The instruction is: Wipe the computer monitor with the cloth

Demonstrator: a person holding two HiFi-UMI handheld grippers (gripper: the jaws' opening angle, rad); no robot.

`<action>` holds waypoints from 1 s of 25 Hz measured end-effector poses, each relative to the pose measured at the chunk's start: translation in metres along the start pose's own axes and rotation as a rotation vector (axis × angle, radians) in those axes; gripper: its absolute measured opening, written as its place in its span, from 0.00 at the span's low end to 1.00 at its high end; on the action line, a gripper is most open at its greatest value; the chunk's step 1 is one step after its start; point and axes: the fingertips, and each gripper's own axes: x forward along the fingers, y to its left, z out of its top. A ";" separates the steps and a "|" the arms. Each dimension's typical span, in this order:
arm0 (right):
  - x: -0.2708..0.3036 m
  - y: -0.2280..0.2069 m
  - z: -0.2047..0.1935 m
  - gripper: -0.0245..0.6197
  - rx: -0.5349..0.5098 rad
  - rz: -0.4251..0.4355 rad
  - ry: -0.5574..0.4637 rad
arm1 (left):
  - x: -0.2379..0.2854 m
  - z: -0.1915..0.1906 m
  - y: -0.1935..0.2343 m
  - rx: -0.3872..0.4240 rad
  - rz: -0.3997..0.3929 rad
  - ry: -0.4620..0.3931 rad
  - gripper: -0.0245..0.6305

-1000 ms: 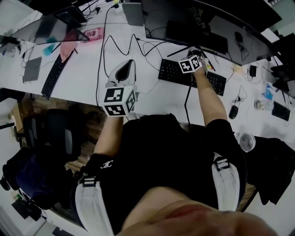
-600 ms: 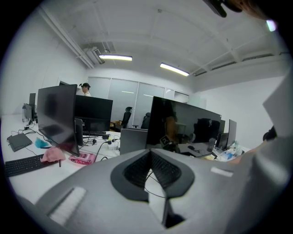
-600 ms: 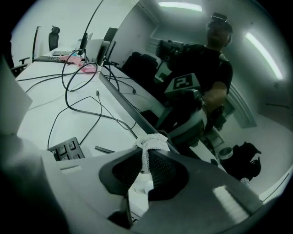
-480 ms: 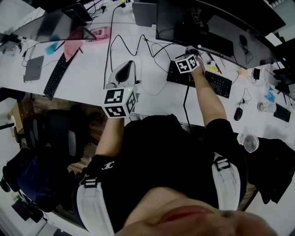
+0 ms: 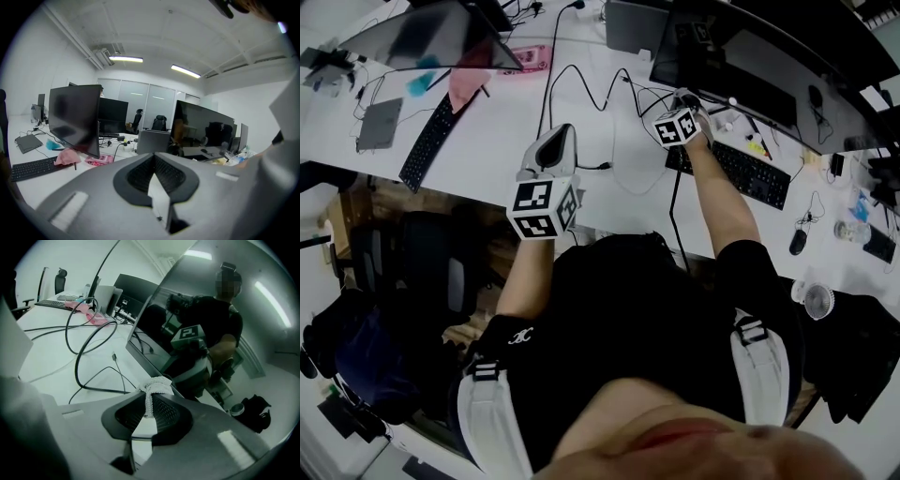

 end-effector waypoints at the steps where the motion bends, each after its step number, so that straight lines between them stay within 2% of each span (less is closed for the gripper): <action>1: 0.001 0.006 0.006 0.10 0.001 0.003 -0.006 | -0.002 -0.001 0.006 -0.001 0.003 0.001 0.12; 11: 0.002 0.053 0.059 0.10 0.037 0.034 -0.054 | -0.016 0.001 0.054 -0.013 0.025 -0.007 0.12; 15: -0.009 0.063 0.086 0.10 0.058 0.033 -0.120 | -0.022 0.000 0.066 -0.023 0.031 -0.017 0.12; 17: -0.017 0.058 0.104 0.10 0.076 0.003 -0.168 | -0.024 0.001 0.069 -0.029 0.031 -0.024 0.12; 21: -0.032 0.037 0.128 0.10 0.186 -0.050 -0.199 | -0.027 0.007 0.069 -0.037 0.026 -0.049 0.12; 25: -0.055 0.018 0.152 0.10 0.229 -0.097 -0.265 | -0.028 0.015 0.066 -0.042 0.013 -0.075 0.12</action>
